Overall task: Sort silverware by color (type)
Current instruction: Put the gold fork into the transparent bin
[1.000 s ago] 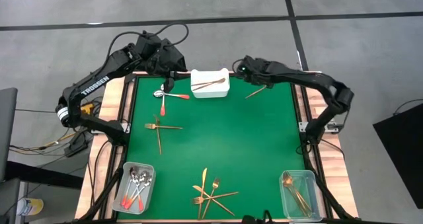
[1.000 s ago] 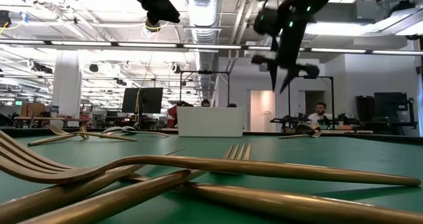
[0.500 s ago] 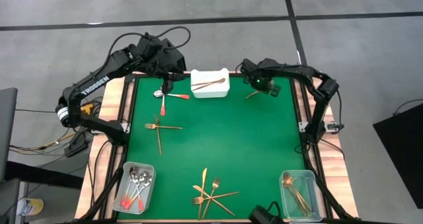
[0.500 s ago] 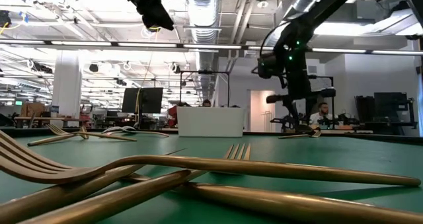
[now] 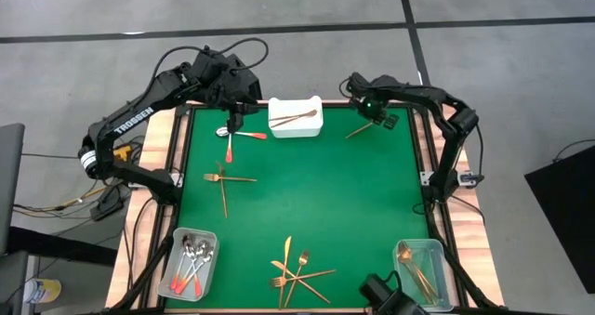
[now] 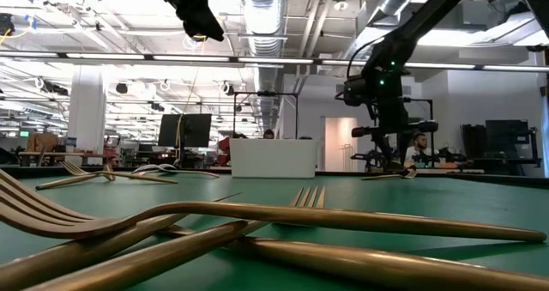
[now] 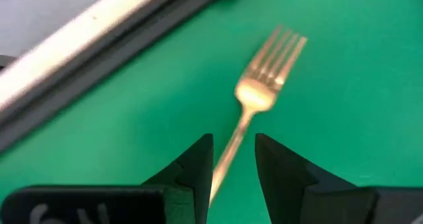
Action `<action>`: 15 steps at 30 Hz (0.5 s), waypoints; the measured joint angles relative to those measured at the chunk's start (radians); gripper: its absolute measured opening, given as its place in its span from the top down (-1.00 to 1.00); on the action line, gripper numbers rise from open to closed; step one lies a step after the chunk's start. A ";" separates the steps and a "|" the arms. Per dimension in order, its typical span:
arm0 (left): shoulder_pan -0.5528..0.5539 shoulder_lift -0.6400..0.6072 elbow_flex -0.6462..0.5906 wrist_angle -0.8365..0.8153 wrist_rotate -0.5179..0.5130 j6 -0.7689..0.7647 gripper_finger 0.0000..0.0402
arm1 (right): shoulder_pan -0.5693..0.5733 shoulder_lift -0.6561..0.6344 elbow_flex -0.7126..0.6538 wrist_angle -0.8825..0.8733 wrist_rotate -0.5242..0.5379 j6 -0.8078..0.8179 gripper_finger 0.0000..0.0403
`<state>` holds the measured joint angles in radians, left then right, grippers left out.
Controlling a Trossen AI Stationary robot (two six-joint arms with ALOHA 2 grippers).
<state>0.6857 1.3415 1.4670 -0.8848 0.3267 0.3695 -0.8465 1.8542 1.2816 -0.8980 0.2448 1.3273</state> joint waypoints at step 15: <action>0.000 0.000 0.000 0.001 -0.001 0.001 0.40 | 0.019 0.013 0.002 -0.003 -0.030 0.060 0.34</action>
<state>0.6857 1.3415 1.4670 -0.8841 0.3259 0.3701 -0.8271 1.8673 1.2839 -0.9011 0.2147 1.3877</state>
